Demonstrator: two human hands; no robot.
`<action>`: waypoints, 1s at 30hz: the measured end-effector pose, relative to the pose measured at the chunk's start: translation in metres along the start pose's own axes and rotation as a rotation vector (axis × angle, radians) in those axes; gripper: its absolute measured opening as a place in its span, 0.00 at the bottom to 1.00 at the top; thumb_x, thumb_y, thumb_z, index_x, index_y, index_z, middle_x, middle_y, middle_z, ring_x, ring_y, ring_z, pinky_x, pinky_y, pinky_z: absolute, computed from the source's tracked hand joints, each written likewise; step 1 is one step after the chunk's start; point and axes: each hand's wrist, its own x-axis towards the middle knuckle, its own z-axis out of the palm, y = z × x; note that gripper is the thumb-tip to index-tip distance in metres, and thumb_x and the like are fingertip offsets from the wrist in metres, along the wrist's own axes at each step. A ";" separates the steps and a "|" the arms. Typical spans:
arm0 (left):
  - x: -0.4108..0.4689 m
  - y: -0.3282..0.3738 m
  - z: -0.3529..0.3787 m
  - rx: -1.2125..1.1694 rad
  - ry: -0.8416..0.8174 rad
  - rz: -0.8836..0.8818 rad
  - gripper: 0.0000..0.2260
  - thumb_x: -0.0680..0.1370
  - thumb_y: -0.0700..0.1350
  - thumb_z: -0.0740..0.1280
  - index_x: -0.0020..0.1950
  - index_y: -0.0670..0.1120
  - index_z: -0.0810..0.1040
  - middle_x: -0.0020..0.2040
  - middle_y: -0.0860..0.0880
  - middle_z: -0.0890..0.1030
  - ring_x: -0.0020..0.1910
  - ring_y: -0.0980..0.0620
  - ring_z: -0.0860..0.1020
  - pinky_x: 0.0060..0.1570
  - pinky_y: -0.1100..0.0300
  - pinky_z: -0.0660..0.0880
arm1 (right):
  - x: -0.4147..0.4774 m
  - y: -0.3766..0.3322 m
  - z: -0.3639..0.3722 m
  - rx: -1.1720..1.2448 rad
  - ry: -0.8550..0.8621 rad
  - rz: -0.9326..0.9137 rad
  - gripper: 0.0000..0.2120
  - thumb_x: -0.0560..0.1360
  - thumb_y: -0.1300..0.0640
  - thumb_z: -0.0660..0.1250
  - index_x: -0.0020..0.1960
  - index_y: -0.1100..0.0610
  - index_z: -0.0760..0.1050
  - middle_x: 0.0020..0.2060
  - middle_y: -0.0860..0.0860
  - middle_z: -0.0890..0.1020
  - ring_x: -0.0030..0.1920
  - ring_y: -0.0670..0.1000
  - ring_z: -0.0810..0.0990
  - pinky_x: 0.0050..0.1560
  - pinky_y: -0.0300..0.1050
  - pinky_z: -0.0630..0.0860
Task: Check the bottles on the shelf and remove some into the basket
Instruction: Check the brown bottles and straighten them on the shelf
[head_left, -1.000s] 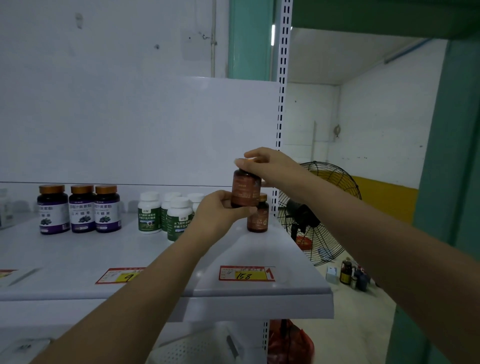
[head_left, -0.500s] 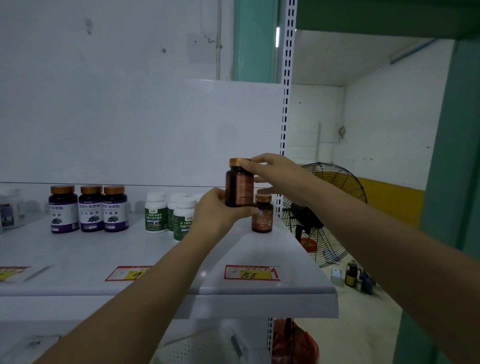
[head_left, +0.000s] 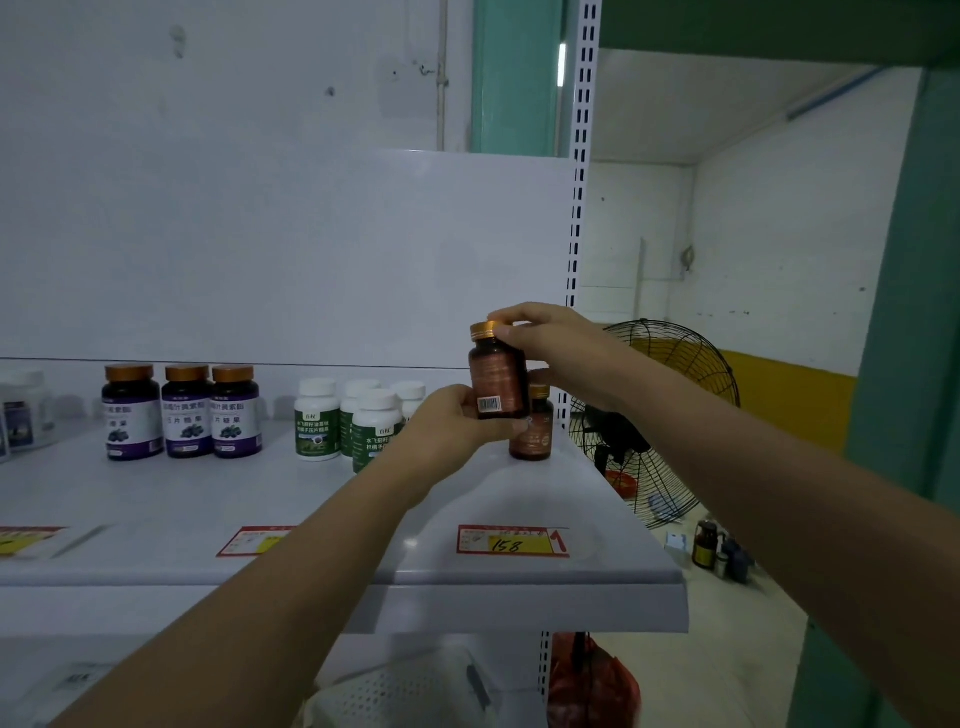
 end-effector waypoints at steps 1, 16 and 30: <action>0.002 -0.002 0.001 -0.005 0.052 0.002 0.15 0.71 0.47 0.73 0.54 0.51 0.73 0.44 0.57 0.78 0.43 0.61 0.75 0.37 0.69 0.67 | -0.001 0.000 0.002 -0.005 -0.004 -0.016 0.15 0.77 0.53 0.66 0.63 0.53 0.73 0.56 0.50 0.79 0.55 0.49 0.79 0.56 0.46 0.77; 0.029 0.035 -0.021 0.038 0.178 0.434 0.24 0.69 0.33 0.73 0.64 0.43 0.76 0.56 0.48 0.81 0.56 0.51 0.79 0.58 0.57 0.76 | -0.024 0.016 0.012 -0.407 0.431 -0.854 0.23 0.72 0.57 0.72 0.66 0.59 0.72 0.61 0.51 0.78 0.62 0.48 0.76 0.63 0.44 0.74; 0.021 0.041 -0.014 -0.127 -0.055 -0.157 0.23 0.68 0.56 0.74 0.54 0.41 0.80 0.46 0.44 0.85 0.46 0.50 0.83 0.50 0.59 0.79 | 0.010 -0.018 -0.039 0.078 0.089 0.185 0.12 0.75 0.55 0.67 0.57 0.58 0.78 0.51 0.56 0.81 0.46 0.53 0.83 0.45 0.46 0.82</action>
